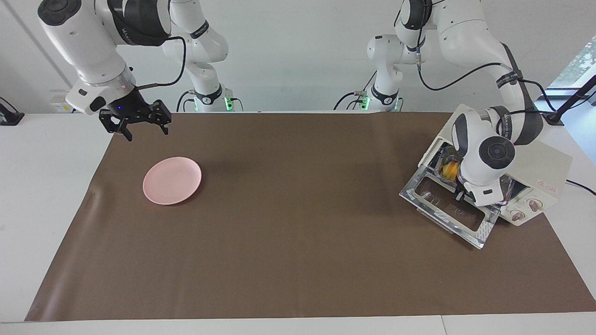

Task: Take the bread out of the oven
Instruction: 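Grasp the foil tray edge with the left gripper, then pull the foil tray out of the oven with the left gripper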

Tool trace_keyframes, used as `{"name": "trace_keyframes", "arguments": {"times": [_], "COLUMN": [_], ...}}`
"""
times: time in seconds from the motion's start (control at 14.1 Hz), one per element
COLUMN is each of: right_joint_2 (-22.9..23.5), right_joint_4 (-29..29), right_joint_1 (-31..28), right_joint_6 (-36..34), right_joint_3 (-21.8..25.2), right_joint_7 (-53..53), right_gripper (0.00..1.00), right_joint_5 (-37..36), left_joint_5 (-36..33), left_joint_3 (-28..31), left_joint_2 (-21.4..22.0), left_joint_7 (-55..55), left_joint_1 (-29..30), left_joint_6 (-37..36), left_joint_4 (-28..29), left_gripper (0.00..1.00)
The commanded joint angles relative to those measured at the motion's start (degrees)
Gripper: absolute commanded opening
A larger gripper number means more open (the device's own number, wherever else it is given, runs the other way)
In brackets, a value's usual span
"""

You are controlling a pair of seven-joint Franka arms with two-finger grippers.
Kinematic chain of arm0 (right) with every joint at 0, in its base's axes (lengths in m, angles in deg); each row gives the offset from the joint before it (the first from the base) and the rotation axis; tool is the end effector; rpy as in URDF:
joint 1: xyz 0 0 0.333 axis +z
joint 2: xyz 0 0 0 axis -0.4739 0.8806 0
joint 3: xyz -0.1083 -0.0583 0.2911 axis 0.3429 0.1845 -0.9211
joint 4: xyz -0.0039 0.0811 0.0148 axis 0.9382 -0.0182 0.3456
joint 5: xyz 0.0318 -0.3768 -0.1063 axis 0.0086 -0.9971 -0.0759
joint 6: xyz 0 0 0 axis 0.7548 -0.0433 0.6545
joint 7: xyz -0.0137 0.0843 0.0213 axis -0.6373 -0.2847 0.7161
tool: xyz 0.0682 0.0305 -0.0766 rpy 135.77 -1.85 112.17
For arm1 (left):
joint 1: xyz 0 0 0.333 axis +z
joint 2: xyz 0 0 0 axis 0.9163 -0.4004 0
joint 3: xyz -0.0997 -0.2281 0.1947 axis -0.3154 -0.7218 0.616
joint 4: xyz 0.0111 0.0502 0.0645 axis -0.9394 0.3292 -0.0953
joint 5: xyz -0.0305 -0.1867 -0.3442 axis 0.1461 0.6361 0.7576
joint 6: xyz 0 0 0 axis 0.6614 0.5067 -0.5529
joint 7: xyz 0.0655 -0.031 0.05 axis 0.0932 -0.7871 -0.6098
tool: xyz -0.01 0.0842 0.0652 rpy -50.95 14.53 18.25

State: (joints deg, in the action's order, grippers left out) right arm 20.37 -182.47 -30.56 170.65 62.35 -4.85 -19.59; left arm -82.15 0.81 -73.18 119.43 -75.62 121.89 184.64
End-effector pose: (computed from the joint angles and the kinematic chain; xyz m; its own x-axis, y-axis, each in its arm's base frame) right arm 0.5419 -0.0172 0.5812 0.9817 0.1857 -0.0417 0.1845 -0.9824 -0.0300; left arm 0.6290 -0.0009 0.3702 0.6807 0.7271 0.0890 0.6988 -0.6081 -0.3768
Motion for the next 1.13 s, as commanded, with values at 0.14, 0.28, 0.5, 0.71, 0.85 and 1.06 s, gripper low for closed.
{"name": "trace_keyframes", "arguments": {"times": [0.14, 0.28, 0.5, 0.71, 0.85, 1.06], "right_joint_2": [-1.58, -1.58, -1.58, -1.58, -1.58, -1.58], "right_joint_4": [-1.87, -1.87, -1.96, -1.96, -1.96, -1.87], "right_joint_1": [-0.89, -0.89, -0.98, -1.06, -1.15, -2.03], "right_joint_6": [1.14, 1.23, 1.15, 1.15, 1.32, 1.06], "right_joint_3": [-0.22, -0.22, -0.22, -0.13, 0.04, 0.13], "right_joint_7": [1.59, 1.59, 1.59, 1.68, 1.16, 1.24], "right_gripper": [1.00, 1.00, 1.00, 1.00, 1.00, 1.00], "right_joint_5": [1.30, 1.30, 1.30, 1.30, 1.30, 0.87], "left_joint_5": [-1.21, -0.95, 0.54, 8.00, 9.16, 13.98], "left_joint_3": [-0.12, -0.55, -0.90, -0.99, -0.99, -1.08], "left_joint_2": [3.54, 3.45, 3.45, 2.57, 2.48, 1.69], "left_joint_7": [0.42, 0.51, 0.77, 1.30, 1.38, 1.12], "left_joint_1": [-1.14, -1.32, -2.46, -5.44, -8.25, -10.71], "left_joint_6": [1.24, 1.33, 3.70, 6.25, 7.92, 11.86], "left_joint_4": [3.44, 2.56, 1.07, -1.56, -2.09, -2.89], "left_gripper": [0.00, 0.00, 0.00, 0.00, 0.00, 0.00]}}
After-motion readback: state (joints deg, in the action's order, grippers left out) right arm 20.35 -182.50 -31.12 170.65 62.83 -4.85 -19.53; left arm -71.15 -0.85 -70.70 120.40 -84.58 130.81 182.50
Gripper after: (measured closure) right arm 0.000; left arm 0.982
